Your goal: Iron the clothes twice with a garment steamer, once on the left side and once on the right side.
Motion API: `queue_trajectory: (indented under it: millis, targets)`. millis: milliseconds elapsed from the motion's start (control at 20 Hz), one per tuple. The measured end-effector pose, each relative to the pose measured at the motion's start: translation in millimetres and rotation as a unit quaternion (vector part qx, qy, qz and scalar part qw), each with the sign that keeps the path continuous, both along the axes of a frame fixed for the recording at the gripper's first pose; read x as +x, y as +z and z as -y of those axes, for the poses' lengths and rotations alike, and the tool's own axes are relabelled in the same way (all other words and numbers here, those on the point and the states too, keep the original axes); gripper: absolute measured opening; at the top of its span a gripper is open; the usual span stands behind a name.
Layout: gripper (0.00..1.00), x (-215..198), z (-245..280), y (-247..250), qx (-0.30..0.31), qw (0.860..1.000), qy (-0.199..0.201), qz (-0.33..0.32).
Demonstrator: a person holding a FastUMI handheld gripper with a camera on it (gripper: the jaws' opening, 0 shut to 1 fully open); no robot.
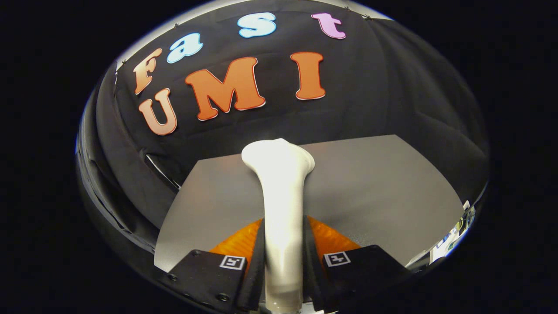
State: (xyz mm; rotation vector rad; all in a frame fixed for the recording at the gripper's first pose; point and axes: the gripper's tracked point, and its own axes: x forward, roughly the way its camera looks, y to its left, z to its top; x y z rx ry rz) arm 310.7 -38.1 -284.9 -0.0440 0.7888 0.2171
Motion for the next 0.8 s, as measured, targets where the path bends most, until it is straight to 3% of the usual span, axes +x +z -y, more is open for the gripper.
queue_trajectory:
  millis: [350, 800]
  targets:
    - [0.46, -0.6, 0.3, 0.4, -0.007, 1.000, 0.006, -0.010]
    - [0.38, -3.0, 8.4, 20.1, 0.004, 0.999, -0.032, 0.021]
